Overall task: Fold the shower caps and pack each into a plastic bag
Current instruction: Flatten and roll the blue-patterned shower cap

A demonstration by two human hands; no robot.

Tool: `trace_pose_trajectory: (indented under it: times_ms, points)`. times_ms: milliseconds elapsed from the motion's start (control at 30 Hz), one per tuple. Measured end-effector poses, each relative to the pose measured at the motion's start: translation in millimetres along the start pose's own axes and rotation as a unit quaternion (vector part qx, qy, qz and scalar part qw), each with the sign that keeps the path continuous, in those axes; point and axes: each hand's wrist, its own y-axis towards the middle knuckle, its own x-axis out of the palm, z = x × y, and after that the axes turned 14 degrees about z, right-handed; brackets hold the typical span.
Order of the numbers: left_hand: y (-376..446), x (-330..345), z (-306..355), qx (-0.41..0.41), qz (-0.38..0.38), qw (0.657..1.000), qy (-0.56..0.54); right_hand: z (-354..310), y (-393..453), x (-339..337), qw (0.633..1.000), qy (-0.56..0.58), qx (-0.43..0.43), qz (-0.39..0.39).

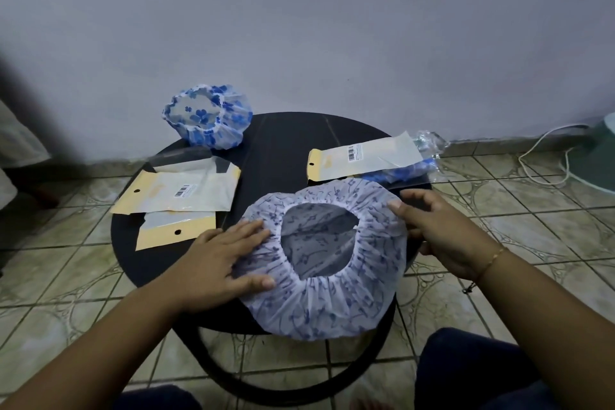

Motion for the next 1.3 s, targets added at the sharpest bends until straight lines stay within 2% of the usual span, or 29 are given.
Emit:
trace_pose_trajectory:
  times_ms: [133,333,433,533,600,667,733,833,933,1000,1067,1200,1300]
  points:
    - [-0.9,1.3,0.8,-0.006,-0.058,0.998,0.021,5.7,5.9,0.0,0.999,-0.041,0.014,-0.026]
    - [2.9,1.1,1.5,-0.032,-0.107,0.991,0.070,14.8,19.2,1.8,0.984,-0.161,-0.030,0.076]
    - [4.1,-5.4,11.9,-0.063,-0.091,0.990,0.089,15.0,16.8,4.2,0.982,-0.163,-0.045,0.081]
    - [2.3,-17.6,26.5,-0.068,-0.027,0.990,0.120,9.6,11.0,0.9,0.988,-0.147,-0.015,0.043]
    - [1.9,-24.7,34.7,-0.079,0.014,0.993,0.083,7.8,9.5,-2.5,0.990,-0.143,0.009,0.003]
    - [4.8,-28.7,39.5,-0.133,0.052,0.990,-0.016,7.7,8.7,-3.3,0.988,-0.154,0.009,-0.006]
    - [10.6,-28.0,40.2,-0.193,0.111,0.970,-0.093,6.4,7.9,-2.2,0.991,-0.136,0.014,0.000]
    - [28.0,-17.8,32.1,-0.261,0.218,0.931,-0.135,-0.2,3.2,1.5,0.993,-0.113,0.030,-0.009]
    - [49.0,-5.9,20.5,-0.328,0.202,0.893,-0.232,-5.4,5.2,7.3,0.987,-0.156,-0.011,0.040]
    - [59.2,-1.9,15.0,-0.348,0.183,0.880,-0.267,-4.6,10.4,11.9,0.980,-0.176,-0.050,0.077]
    - [67.3,-2.4,13.7,-0.345,0.171,0.884,-0.264,-1.8,16.0,16.5,0.979,-0.171,-0.057,0.094]
    - [78.9,-2.2,23.9,-0.337,0.116,0.893,-0.276,2.1,24.5,22.5,0.989,-0.124,-0.030,0.080]
    - [85.2,6.8,26.4,-0.309,0.110,0.907,-0.263,1.9,27.4,23.5,0.993,-0.092,-0.021,0.075]
